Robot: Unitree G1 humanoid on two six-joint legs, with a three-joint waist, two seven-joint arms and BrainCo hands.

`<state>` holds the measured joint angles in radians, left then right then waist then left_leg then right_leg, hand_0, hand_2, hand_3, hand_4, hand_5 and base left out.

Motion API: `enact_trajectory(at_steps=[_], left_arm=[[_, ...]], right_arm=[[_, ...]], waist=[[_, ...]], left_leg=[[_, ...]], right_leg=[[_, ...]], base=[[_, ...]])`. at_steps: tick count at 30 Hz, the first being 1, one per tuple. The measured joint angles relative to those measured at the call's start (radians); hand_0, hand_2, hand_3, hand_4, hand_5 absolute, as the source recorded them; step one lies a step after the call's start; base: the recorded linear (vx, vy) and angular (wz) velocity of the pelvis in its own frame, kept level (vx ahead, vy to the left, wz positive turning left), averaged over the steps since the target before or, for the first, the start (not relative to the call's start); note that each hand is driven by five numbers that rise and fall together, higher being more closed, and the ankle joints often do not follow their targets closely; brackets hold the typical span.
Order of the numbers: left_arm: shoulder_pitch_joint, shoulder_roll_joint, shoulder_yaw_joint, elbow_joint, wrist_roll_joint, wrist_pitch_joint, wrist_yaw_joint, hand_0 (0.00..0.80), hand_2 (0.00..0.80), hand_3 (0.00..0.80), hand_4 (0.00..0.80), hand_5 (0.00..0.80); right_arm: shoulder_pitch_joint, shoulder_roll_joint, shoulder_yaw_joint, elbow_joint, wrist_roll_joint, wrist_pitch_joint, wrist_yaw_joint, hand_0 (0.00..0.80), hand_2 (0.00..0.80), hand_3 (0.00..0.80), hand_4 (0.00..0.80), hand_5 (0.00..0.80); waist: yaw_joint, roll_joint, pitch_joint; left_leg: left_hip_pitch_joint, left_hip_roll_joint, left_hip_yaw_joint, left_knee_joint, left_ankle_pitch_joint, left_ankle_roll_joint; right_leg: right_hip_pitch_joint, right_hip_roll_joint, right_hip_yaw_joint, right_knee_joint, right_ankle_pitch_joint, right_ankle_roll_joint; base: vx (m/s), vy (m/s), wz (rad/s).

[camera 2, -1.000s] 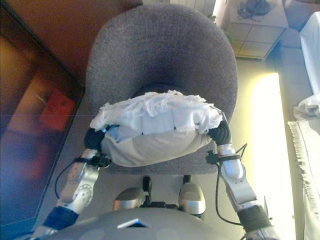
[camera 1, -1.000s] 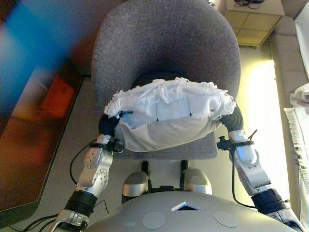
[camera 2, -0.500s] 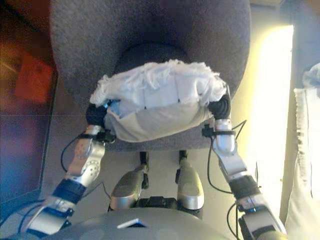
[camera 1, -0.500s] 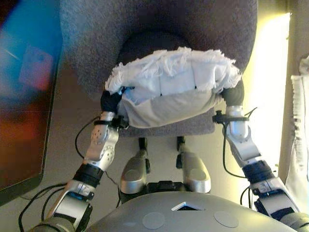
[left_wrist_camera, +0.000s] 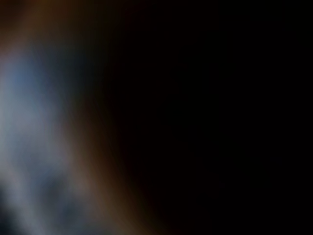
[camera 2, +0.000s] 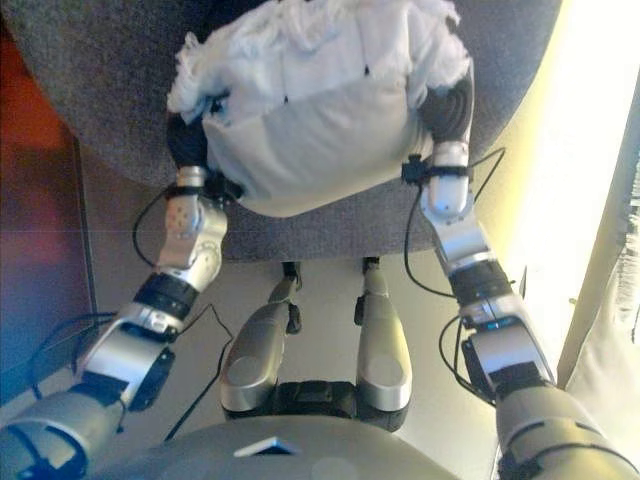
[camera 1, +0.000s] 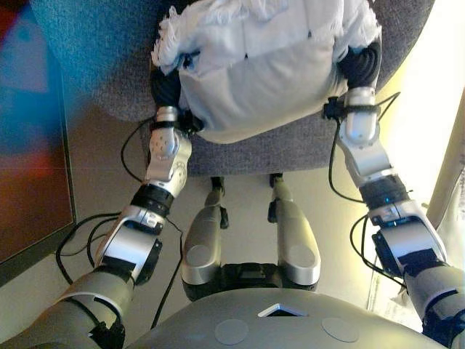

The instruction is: Pick up the cushion and take it to the sofa

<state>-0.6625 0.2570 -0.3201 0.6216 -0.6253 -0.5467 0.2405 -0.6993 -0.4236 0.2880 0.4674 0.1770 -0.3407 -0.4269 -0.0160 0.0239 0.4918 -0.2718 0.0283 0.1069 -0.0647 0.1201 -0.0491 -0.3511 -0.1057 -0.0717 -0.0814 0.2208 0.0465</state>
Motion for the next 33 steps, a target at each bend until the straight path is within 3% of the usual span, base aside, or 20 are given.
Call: enact_trajectory(at_steps=[5,6,9,10,12,13,14,15,21,33], left_arm=[[-0.119,0.006,-0.001,0.052,-0.020,0.014,0.059,0.794,0.794,0.794,0.794,0.794],[-0.144,0.012,-0.001,0.075,-0.022,0.015,0.073,0.728,0.728,0.728,0.728,0.728],[-0.221,0.030,-0.001,0.119,-0.035,0.049,0.102,0.408,0.408,0.408,0.408,0.408],[-0.245,0.035,-0.001,0.137,-0.040,0.060,0.110,0.000,0.000,0.000,0.000,0.000],[-0.295,0.045,-0.001,0.176,-0.067,0.078,0.125,0.000,0.000,0.000,0.000,0.000],[-0.316,0.053,-0.001,0.188,-0.070,0.088,0.134,0.000,0.000,0.000,0.000,0.000],[-0.332,0.062,-0.001,0.196,-0.073,0.094,0.141,0.000,0.000,0.000,0.000,0.000],[-0.347,0.075,-0.002,0.206,-0.076,0.100,0.146,0.000,0.000,0.000,0.000,0.000],[-0.402,0.112,-0.005,0.232,-0.101,0.128,0.164,0.000,0.000,0.000,0.000,0.000],[-0.371,0.166,0.000,0.236,-0.184,0.120,0.196,0.000,0.000,0.000,0.000,0.000]], right_arm=[[-0.146,-0.008,0.025,0.080,0.049,0.024,-0.001,0.800,0.800,0.800,0.800,0.800],[-0.177,-0.009,0.042,0.096,0.058,0.029,-0.001,0.800,0.800,0.800,0.800,0.800],[-0.248,-0.019,0.069,0.130,0.086,0.049,-0.002,0.800,0.800,0.800,0.800,0.800],[-0.270,-0.024,0.080,0.147,0.093,0.056,-0.005,0.800,0.800,0.800,0.800,0.800],[-0.316,-0.022,0.089,0.179,0.111,0.072,-0.007,0.797,0.797,0.797,0.797,0.797],[-0.333,-0.023,0.095,0.187,0.115,0.082,-0.007,0.455,0.455,0.455,0.455,0.455],[-0.349,-0.023,0.102,0.193,0.127,0.090,-0.008,0.044,0.044,0.044,0.044,0.044],[-0.366,-0.023,0.109,0.204,0.133,0.097,-0.008,0.000,0.000,0.000,0.000,0.000],[-0.401,-0.031,0.118,0.225,0.189,0.130,-0.038,0.000,0.000,0.000,0.000,0.000],[-0.387,-0.091,0.138,0.242,0.189,0.156,-0.108,0.000,0.000,0.000,0.000,0.000]], waist=[[-0.017,-0.002,-0.001],[-0.023,-0.003,-0.001],[-0.027,-0.005,-0.002],[-0.028,-0.007,-0.003],[-0.031,-0.013,-0.007],[-0.033,-0.019,-0.010],[-0.038,-0.025,-0.014],[-0.042,-0.032,-0.019],[-0.047,-0.046,-0.034],[-0.020,-0.029,-0.041]], left_leg=[[-0.071,-0.007,0.000,0.008,0.010,0.004],[-0.082,-0.007,0.000,0.009,0.012,0.005],[-0.116,-0.012,0.001,0.013,0.017,0.006],[-0.127,-0.012,0.001,0.017,0.017,0.006],[-0.151,-0.012,0.001,0.026,0.017,0.006],[-0.162,-0.012,0.001,0.027,0.017,0.006],[-0.173,-0.012,0.001,0.028,0.018,0.005],[-0.186,-0.012,0.002,0.028,0.025,0.005],[-0.235,-0.016,0.002,0.033,0.032,0.006],[-0.269,-0.016,0.002,0.045,0.035,0.008]], right_leg=[[-0.076,-0.005,0.001,0.025,0.001,0.001],[-0.087,-0.006,0.001,0.026,0.003,0.002],[-0.129,-0.008,0.006,0.042,0.004,0.002],[-0.140,-0.009,0.006,0.047,0.004,0.002],[-0.165,-0.009,0.007,0.056,0.004,0.002],[-0.176,-0.009,0.007,0.058,0.005,0.000],[-0.187,-0.009,0.007,0.058,0.007,-0.001],[-0.200,-0.010,0.007,0.060,0.008,0.000],[-0.251,-0.015,0.008,0.068,0.014,-0.002],[-0.287,-0.023,0.008,0.085,0.013,-0.001]], base=[[0.010,0.041,0.05],[0.022,0.045,0.04],[0.031,0.043,-0.01],[0.035,0.024,0.01],[0.040,0.015,0.01],[0.033,0.020,0.03],[0.026,0.020,0.03],[0.024,0.016,0.04],[0.009,0.005,0.01],[0.000,0.000,0.00]])
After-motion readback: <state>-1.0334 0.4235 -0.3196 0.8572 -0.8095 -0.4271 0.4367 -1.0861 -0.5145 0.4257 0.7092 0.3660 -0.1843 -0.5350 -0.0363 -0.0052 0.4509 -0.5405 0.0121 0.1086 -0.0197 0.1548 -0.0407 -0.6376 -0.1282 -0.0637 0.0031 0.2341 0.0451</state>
